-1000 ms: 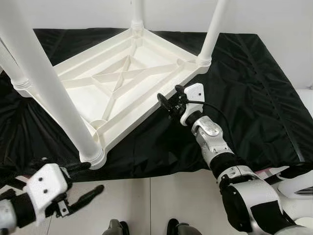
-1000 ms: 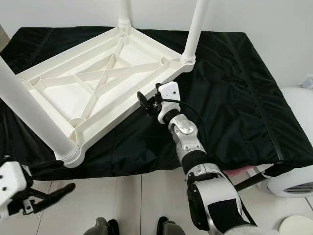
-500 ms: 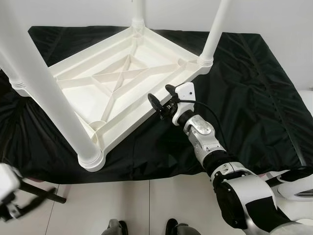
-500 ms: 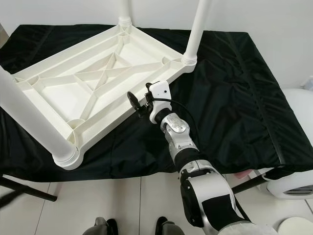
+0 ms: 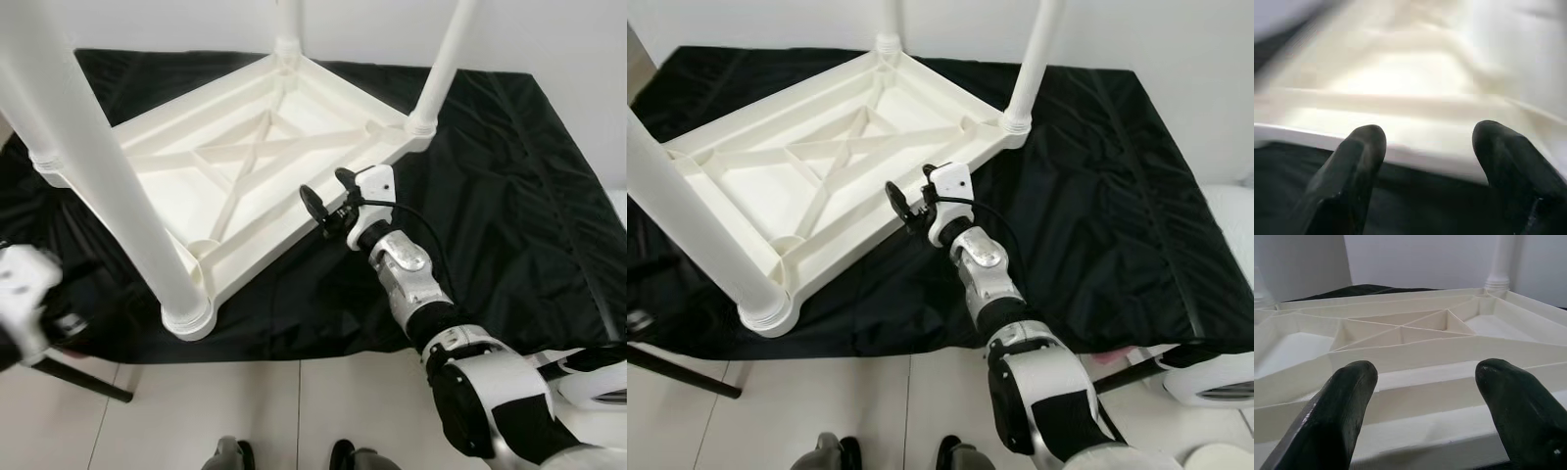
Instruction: Building children table
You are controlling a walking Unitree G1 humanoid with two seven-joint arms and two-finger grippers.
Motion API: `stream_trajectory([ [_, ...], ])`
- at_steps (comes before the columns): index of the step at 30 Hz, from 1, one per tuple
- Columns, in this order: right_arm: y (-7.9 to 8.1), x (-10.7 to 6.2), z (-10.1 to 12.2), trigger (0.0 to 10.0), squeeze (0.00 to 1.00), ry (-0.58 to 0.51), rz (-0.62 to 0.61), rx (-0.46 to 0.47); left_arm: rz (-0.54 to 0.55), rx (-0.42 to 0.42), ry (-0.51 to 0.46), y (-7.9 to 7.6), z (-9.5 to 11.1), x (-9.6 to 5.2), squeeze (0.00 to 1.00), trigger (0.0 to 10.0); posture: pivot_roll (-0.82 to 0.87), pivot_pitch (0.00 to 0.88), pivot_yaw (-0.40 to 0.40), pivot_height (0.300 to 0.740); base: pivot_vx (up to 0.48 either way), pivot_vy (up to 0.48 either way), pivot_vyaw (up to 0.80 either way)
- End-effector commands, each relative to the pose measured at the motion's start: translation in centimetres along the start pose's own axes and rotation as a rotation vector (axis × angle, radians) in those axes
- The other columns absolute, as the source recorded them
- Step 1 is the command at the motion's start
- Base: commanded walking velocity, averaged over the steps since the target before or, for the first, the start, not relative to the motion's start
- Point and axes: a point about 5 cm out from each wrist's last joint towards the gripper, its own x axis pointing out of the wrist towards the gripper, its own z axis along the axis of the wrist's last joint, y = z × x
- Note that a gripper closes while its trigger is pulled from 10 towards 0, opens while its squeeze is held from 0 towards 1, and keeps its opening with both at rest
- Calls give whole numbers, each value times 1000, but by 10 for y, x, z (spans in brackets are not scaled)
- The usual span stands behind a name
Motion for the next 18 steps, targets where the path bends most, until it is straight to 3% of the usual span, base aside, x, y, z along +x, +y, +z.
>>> stream_trajectory([
  [1, -2, -7, -6, 10000, 0, 8, -19, 9, 57, -5, 27, -6, -5, 6, 0, 10000, 137, 177, -25, 740, 0, 0, 0],
  [3, -2, -8, -7, 10000, 0, 8, -24, 13, 69, -11, 22, -11, -5, 12, 0, 10000, 132, 175, -26, 740, 0, 0, 0],
  [7, -6, -13, -9, 10000, 0, 4, -45, 4, 171, -113, -82, -30, 12, 41, 0, 10000, 112, 179, -26, 740, 0, 0, 0],
  [11, -7, -14, -10, 10000, 0, 4, -49, 5, 175, -129, -91, -33, 15, 43, 0, 10000, 112, 179, -26, 740, 0, 0, 0],
  [16, -11, -17, -11, 10000, 0, 8, -63, -1, 244, -195, -87, -60, 28, 58, 0, 10000, 107, 180, -25, 740, 0, 0, 0],
  [18, -11, -17, -11, 10000, 0, 8, -63, -1, 244, -195, -87, -60, 28, 58, 0, 10000, 107, 180, -25, 740, 0, 0, 0],
])
